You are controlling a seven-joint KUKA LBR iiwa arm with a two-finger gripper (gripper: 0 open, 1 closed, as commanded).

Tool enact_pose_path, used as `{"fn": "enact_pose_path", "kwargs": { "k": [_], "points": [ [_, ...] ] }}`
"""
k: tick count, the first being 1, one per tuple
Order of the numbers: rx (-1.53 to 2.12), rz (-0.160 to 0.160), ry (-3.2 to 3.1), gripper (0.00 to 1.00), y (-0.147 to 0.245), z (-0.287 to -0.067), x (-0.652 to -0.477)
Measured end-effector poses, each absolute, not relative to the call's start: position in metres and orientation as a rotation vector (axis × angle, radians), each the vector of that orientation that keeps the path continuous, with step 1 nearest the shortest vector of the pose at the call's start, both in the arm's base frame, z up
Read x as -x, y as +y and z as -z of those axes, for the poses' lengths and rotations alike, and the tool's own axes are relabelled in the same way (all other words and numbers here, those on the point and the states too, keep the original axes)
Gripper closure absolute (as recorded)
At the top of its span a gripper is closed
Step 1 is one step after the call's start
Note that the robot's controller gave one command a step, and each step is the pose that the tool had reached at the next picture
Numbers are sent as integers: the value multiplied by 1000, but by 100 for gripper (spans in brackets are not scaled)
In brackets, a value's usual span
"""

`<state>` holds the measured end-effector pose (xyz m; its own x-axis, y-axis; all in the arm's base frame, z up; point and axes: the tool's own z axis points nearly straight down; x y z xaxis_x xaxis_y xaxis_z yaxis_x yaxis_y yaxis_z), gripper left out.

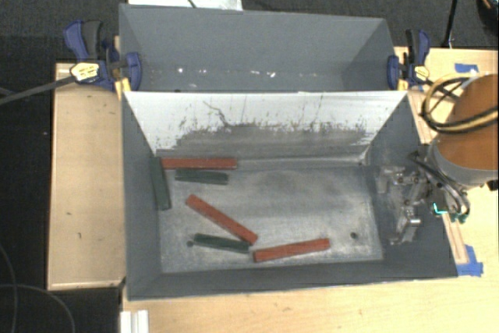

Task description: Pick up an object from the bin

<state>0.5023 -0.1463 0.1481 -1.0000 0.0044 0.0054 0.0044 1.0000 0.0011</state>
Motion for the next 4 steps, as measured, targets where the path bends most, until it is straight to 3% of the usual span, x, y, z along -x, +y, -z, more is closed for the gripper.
{"fn": "enact_pose_path", "kwargs": {
  "k": [1,2,3,4],
  "points": [
    [114,7,-3141,0,-60,-158,-499],
    [-280,0,-3137,0,-24,-71,-484],
    [-284,0,-3132,100,-25,-70,-482],
    [-296,-2,-3139,100,-21,-204,-487]
  ]
}}
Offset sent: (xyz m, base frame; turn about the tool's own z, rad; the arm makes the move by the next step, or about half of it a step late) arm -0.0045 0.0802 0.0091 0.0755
